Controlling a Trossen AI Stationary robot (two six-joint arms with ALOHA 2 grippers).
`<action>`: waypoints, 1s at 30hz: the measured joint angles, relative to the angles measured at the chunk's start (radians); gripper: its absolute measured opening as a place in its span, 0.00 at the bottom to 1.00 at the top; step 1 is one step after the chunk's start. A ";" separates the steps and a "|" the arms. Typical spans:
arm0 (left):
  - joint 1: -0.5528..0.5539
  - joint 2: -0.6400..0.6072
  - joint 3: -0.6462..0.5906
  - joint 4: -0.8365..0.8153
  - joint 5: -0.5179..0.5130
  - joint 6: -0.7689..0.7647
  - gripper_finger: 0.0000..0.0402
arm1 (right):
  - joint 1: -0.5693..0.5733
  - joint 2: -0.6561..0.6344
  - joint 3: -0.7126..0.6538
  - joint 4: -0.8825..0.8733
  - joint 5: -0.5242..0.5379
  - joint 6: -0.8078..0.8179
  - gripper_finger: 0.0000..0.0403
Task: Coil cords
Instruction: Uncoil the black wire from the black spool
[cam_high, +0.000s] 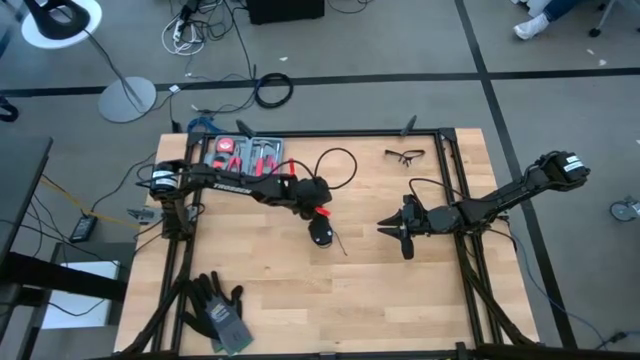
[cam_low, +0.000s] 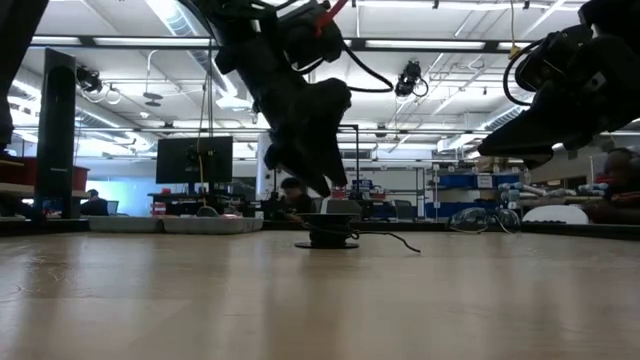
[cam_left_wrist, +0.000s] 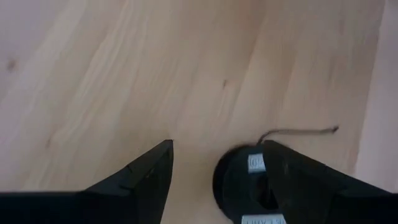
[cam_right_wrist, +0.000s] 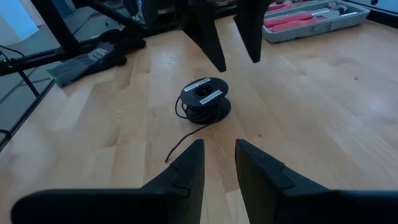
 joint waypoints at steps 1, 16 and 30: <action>0.000 0.000 0.000 0.020 0.000 0.000 0.63 | 0.000 0.000 0.000 0.000 0.000 0.000 0.23; 0.000 0.000 0.000 0.087 0.030 0.027 0.63 | 0.000 0.000 0.000 0.002 0.000 0.000 0.23; 0.000 0.000 -0.001 0.089 0.041 0.032 0.88 | 0.000 0.000 0.000 0.002 0.000 0.000 0.23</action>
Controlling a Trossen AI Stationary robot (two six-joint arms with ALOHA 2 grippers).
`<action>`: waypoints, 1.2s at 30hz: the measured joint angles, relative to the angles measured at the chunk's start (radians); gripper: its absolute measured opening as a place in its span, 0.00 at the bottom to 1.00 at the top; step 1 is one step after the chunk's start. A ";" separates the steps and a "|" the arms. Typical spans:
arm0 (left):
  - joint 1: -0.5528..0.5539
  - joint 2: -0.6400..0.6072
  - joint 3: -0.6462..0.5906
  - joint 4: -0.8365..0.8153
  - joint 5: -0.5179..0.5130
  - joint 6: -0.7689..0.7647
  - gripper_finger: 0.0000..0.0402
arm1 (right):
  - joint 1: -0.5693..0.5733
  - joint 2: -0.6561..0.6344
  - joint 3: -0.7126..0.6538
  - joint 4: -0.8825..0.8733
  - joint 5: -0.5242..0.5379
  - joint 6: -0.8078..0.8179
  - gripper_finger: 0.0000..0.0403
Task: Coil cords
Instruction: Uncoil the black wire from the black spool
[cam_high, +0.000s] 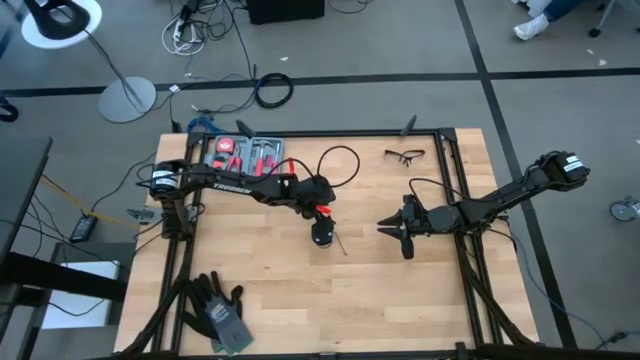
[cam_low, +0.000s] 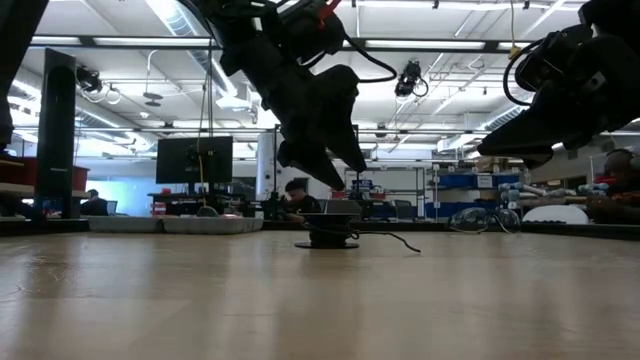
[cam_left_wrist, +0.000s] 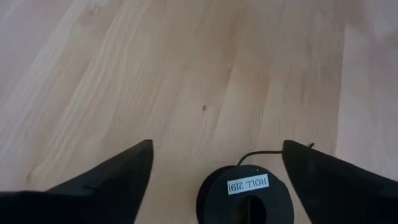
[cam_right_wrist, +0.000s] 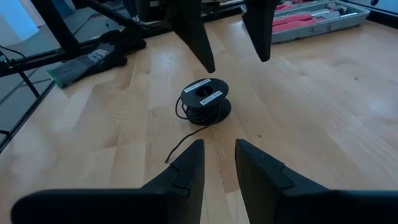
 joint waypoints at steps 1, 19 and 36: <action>-0.002 0.000 0.000 0.001 0.000 0.000 0.91 | 0.000 0.000 0.000 0.000 0.000 0.000 0.23; -0.017 -0.001 -0.017 -0.231 -0.223 -0.008 0.99 | 0.000 0.000 0.000 0.000 0.000 0.000 0.23; -0.069 -0.001 -0.036 -0.149 -0.204 -0.033 1.00 | 0.000 0.000 0.000 0.000 0.000 0.000 0.23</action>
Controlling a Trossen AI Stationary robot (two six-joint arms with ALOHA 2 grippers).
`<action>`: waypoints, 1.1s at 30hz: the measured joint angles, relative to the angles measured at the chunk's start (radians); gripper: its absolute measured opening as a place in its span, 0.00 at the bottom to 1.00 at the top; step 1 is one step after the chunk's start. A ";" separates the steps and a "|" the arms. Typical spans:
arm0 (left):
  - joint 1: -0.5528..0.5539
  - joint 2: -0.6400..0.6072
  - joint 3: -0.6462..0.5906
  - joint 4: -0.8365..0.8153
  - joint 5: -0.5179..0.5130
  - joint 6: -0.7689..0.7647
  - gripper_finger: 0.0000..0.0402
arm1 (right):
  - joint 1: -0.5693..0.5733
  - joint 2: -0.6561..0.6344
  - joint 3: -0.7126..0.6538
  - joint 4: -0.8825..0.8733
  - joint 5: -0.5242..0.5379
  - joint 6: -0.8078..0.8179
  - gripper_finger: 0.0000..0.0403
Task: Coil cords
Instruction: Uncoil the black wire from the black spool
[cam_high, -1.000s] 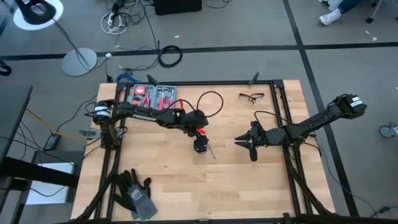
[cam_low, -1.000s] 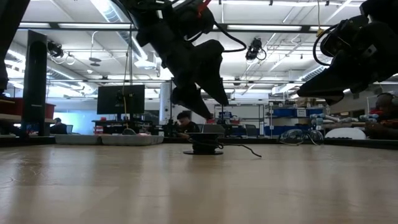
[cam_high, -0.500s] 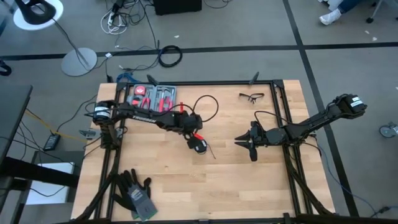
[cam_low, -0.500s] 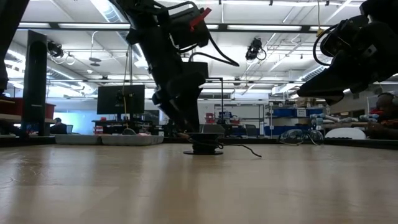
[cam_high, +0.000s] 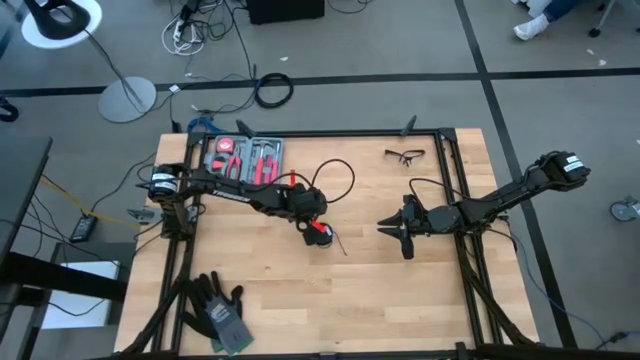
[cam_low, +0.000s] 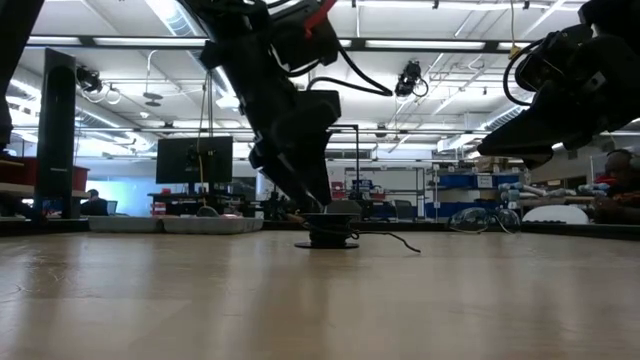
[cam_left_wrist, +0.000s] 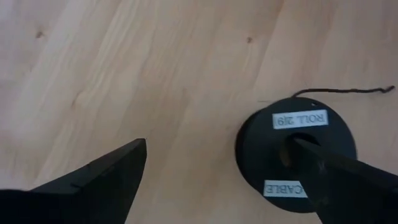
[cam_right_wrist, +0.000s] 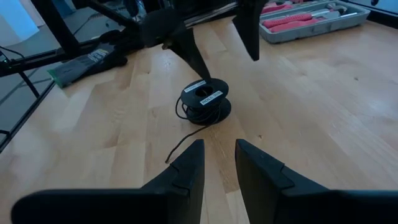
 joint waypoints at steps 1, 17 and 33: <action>-0.002 0.000 0.000 0.000 0.000 0.000 1.00 | 0.000 0.000 0.000 0.000 0.000 0.000 0.23; -0.022 0.043 0.000 0.034 -0.015 -0.002 1.00 | 0.000 0.000 0.000 0.008 0.000 0.000 0.23; -0.026 0.043 0.000 0.053 -0.039 0.047 1.00 | 0.000 0.000 0.000 0.023 0.000 0.000 0.23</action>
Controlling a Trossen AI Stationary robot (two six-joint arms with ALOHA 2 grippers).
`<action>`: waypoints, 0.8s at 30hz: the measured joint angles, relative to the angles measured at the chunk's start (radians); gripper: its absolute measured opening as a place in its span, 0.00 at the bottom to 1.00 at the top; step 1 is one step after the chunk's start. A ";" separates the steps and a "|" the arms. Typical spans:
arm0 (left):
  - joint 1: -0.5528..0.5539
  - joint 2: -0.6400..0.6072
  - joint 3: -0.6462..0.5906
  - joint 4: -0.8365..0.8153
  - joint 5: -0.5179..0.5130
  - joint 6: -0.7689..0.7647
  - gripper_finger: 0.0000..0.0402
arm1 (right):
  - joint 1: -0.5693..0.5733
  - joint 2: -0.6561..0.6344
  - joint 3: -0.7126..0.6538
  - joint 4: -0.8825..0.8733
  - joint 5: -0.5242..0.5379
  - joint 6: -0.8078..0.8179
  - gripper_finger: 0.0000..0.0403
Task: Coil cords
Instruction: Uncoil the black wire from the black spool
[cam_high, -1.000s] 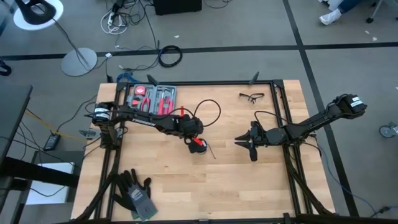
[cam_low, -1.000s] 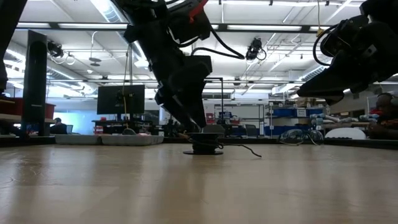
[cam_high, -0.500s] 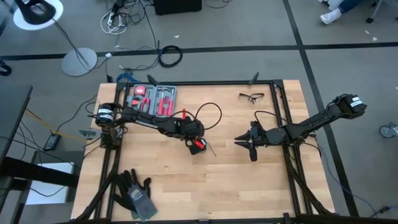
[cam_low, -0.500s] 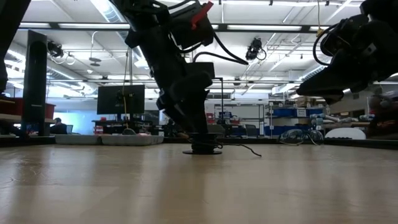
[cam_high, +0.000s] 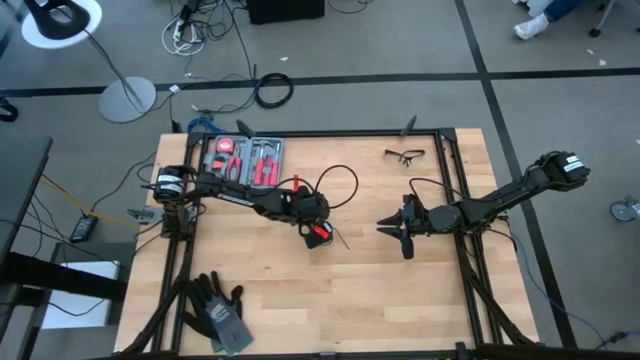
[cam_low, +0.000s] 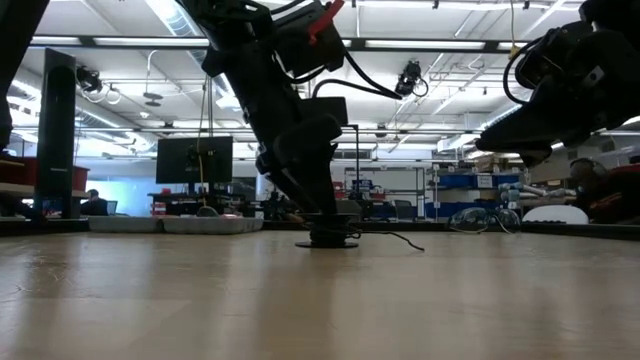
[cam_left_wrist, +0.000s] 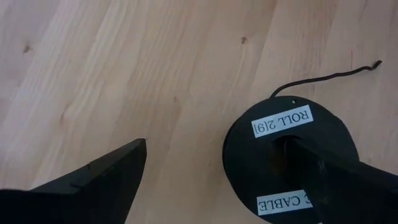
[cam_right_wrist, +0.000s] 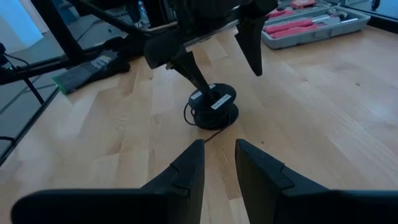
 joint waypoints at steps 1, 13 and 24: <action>0.000 0.000 0.000 0.000 0.000 0.000 1.00 | 0.000 0.000 0.000 0.001 0.000 0.000 0.23; -0.001 0.000 0.000 -0.006 0.001 -0.012 1.00 | 0.000 0.000 0.000 0.000 0.000 0.000 0.23; -0.002 -0.001 0.000 -0.033 0.004 -0.016 1.00 | -0.002 0.000 0.000 0.094 0.001 -0.005 0.23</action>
